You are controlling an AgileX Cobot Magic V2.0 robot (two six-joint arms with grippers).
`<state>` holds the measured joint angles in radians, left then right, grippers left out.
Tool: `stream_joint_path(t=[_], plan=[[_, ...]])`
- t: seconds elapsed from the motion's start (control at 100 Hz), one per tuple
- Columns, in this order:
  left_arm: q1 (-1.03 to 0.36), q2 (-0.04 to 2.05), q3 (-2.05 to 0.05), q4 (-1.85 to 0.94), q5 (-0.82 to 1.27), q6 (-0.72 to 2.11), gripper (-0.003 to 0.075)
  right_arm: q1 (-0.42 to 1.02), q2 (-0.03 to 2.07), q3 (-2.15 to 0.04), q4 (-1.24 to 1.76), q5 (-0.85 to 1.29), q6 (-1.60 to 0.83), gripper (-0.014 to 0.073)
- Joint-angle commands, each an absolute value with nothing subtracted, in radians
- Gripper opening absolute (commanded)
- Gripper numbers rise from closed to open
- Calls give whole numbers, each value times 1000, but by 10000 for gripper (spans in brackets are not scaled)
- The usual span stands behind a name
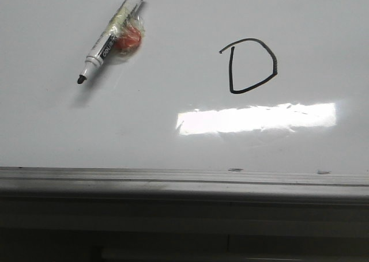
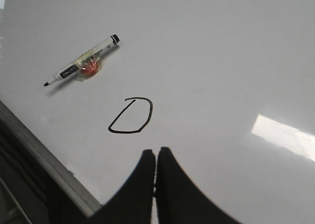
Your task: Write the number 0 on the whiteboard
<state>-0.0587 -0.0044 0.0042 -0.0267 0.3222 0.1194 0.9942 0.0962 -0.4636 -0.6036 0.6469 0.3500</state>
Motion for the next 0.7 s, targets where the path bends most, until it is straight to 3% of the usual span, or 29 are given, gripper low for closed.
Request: stream_joint_path(t=[0.0, 0.57, 0.69], plan=[[-43, -27, 37, -42, 265, 120, -20, 987, 108, -486, -639, 583, 348, -47], [-41, -25, 37, -42, 265, 120, -20, 987, 108, -486, -639, 583, 348, -47], [-41, -25, 37, -42, 265, 120, -20, 986, 108, -475, -697, 767, 348, -47]])
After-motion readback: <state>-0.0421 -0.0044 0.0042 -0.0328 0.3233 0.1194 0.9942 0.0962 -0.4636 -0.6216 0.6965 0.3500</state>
